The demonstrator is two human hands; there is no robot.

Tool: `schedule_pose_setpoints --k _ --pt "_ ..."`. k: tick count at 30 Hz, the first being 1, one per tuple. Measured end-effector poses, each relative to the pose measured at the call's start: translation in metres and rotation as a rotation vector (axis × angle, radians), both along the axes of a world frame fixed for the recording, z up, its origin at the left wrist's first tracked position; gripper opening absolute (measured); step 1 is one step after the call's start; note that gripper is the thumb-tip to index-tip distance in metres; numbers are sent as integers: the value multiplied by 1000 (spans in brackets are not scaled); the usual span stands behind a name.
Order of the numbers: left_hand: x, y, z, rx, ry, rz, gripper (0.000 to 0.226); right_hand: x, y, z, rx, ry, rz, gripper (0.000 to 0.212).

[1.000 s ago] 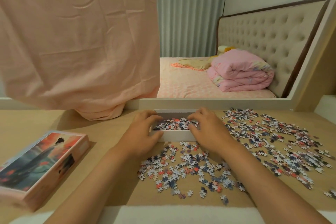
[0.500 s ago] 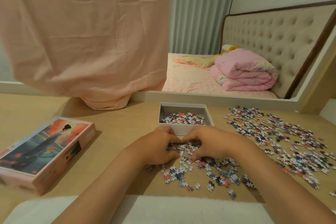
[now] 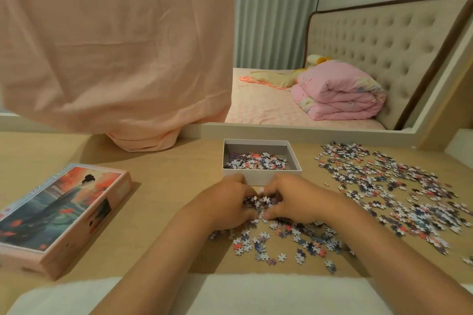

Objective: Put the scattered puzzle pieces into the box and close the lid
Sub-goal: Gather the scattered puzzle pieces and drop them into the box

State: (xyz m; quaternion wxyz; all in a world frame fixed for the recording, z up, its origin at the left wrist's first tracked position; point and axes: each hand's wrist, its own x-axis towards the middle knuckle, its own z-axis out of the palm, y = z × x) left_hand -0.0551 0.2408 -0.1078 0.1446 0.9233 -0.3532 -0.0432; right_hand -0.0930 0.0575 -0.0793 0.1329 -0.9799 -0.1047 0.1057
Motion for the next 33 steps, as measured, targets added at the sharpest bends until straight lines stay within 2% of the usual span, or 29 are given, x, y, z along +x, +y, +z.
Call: schedule_pose_setpoints --k 5,12,15,17,22,27,30,33 --pt "-2 -4 -5 -104 -31 43 24 -2 4 1 43 -48 -54 38" --pt "-5 -4 -3 -246 -56 83 16 -1 1 4 164 -87 -114 33" --pt "-4 -4 3 -332 -17 92 8 0 -4 6 323 -79 -144 16" --pt "1 -6 10 -387 9 110 6 4 -9 13 355 -129 -144 6" --pt "26 -20 38 -505 -5 135 3 26 -18 31 477 -263 -233 12" --pt "60 -26 42 -525 -90 193 6 60 -18 31 507 -356 -289 13" --pt "73 -24 31 -456 -81 193 13 73 -13 18 481 -371 -270 15" --pt "79 -20 22 -346 -68 177 23 79 -11 8 399 -315 -170 27"
